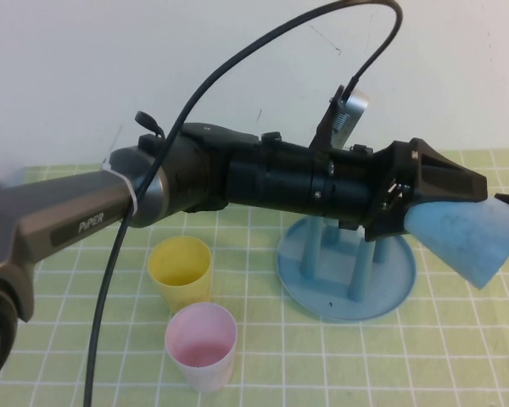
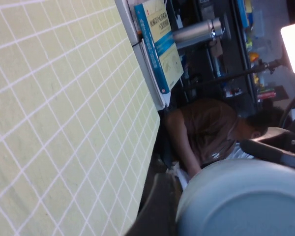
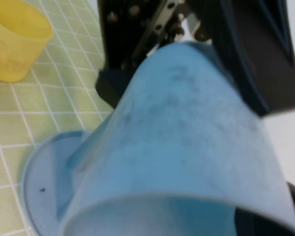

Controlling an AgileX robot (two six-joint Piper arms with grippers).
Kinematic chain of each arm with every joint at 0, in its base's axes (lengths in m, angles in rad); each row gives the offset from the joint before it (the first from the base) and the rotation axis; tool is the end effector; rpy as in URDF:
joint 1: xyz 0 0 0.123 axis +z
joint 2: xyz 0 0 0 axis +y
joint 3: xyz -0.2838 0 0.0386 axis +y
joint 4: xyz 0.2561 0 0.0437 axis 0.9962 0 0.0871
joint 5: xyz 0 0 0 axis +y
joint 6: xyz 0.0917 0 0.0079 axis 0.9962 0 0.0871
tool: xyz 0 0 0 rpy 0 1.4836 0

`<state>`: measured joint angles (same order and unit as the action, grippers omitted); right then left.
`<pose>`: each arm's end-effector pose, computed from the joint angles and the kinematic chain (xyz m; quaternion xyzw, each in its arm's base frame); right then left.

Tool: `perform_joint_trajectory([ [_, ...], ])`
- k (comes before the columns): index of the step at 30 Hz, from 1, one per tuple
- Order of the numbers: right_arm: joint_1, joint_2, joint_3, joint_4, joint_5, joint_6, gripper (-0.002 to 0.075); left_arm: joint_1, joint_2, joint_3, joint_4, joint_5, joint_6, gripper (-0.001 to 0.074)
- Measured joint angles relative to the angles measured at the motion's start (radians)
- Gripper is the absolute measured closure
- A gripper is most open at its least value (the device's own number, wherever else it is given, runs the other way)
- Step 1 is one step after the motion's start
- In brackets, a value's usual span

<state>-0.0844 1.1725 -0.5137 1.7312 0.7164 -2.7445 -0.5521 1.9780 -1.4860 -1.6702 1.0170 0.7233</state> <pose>0.2226 0.0411 0.2480 -0.5044 0.6367 -0.0006 0.5832 0.3352 -0.2980 0.2740 0.1237 0.7413 -0.6511 0.1060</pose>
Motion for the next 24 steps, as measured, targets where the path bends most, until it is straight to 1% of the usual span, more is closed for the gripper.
perform_joint_trajectory([
  [3, 0.000, 0.000, 0.000, -0.005, 0.010, 0.012, 0.0692, 0.000, 0.000, 0.000, 0.009, 0.000, 0.065, 0.0066],
  [6, 0.000, -0.010, 0.000, -0.014, -0.005, 0.033, 0.0695, 0.018, 0.000, 0.000, 0.009, 0.000, 0.111, 0.0050],
  [11, 0.000, -0.056, 0.000, -0.021, -0.077, 0.092, 0.0696, 0.073, 0.000, -0.003, 0.005, 0.000, 0.158, 0.0062],
  [16, 0.000, -0.109, 0.000, -0.039, -0.115, 0.195, 0.0697, 0.129, 0.000, -0.002, 0.017, 0.000, 0.200, 0.0101],
  [18, 0.000, -0.133, 0.000, -0.099, -0.130, 0.281, 0.0697, 0.147, 0.000, -0.002, 0.036, 0.005, 0.212, 0.0148],
  [19, 0.000, -0.143, 0.000, -0.138, -0.142, 0.341, 0.0697, 0.157, 0.000, -0.002, 0.051, 0.012, 0.224, 0.0192],
  [20, 0.000, -0.160, 0.000, -0.189, -0.158, 0.416, 0.0698, 0.167, 0.000, -0.002, 0.067, 0.021, 0.235, 0.0253],
  [21, 0.000, -0.171, -0.004, -0.253, -0.172, 0.510, 0.0698, 0.175, 0.000, -0.002, 0.082, 0.031, 0.243, 0.0331],
  [23, 0.000, -0.192, -0.037, -0.429, -0.180, 0.747, 0.0698, 0.191, 0.000, -0.002, 0.120, 0.054, 0.279, 0.0522],
  [24, 0.000, -0.200, -0.059, -0.515, -0.170, 0.857, 0.0698, 0.197, 0.000, -0.002, 0.135, 0.066, 0.306, 0.0582],
])
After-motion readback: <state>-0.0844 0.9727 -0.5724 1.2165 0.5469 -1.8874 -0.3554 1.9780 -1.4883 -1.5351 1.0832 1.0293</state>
